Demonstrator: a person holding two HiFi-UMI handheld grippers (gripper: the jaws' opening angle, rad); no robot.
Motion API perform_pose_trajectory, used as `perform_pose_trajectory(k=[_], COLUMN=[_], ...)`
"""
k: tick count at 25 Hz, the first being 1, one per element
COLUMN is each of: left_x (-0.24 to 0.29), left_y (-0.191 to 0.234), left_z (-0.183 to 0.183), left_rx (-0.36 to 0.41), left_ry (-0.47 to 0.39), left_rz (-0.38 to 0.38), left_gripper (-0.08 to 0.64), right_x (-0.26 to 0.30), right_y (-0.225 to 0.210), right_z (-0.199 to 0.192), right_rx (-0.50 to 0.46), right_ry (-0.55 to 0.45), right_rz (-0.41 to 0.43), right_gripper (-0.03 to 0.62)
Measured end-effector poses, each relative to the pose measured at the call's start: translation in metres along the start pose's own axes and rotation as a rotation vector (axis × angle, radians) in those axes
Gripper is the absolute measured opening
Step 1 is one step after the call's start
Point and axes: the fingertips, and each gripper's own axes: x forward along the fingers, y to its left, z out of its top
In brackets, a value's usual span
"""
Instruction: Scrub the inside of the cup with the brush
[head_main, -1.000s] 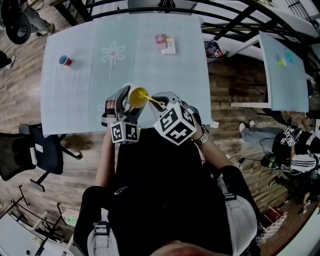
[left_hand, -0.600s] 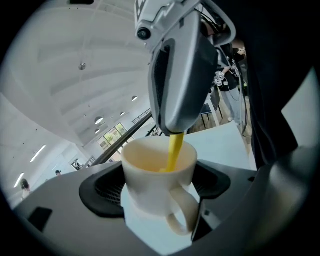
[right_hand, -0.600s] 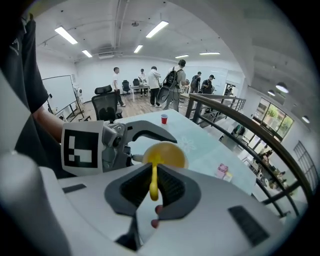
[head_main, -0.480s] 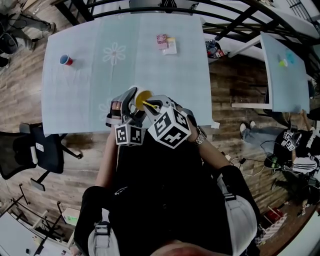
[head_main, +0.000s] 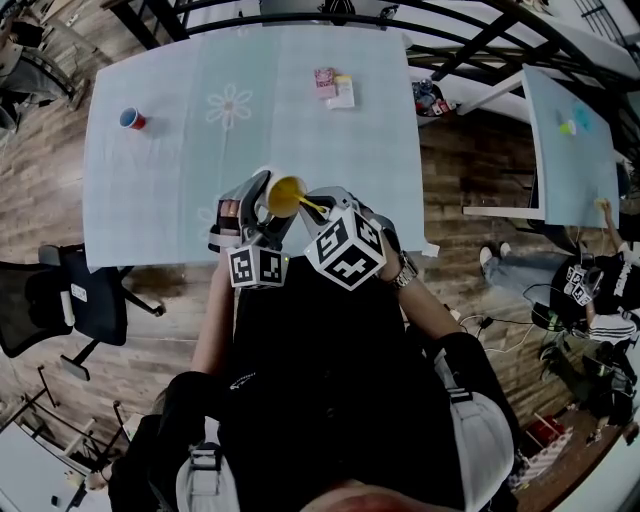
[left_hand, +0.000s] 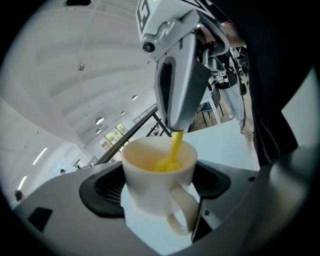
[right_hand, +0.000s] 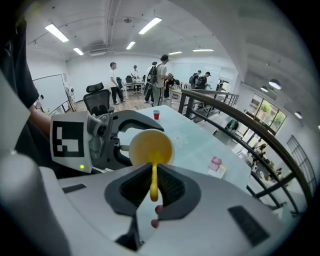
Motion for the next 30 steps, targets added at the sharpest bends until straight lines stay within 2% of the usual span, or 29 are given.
perform_pose_trajectory(k=[8,15,20,23,26,30], left_x=[0.003,0.001,0.000,0.000,0.000,-0.001], left_y=[0.000,-0.007,-0.003,0.003,0.009,0.008], left_z=[0.004,0.006,0.000,-0.004,-0.008,-0.013], left_rx=[0.004,0.019,0.020,0.017,0.014,0.021], left_ry=[-0.009,-0.012,-0.006,0.004,0.017,0.031], left_rz=[-0.003,-0.019,-0.008,0.003,0.015,0.013], left_gripper=[0.400,0.400,0.400,0.400,0.400,0.400], right_x=[-0.004,-0.013,-0.013,-0.008,-0.005,-0.005], right_y=[0.018,-0.004,-0.014,-0.009,0.002,0.019], right_z=[0.014,0.027,0.018,0.009,0.003,0.008], right_rx=[0.006,0.005,0.016,-0.011,-0.027,-0.031], right_ry=[-0.043,-0.084,-0.063,-0.024,-0.001,-0.018], right_rz=[0.079,0.003,-0.023,-0.029,-0.001,0.054], right_gripper=[0.038,0.038,0.038,0.038,0.038,0.038])
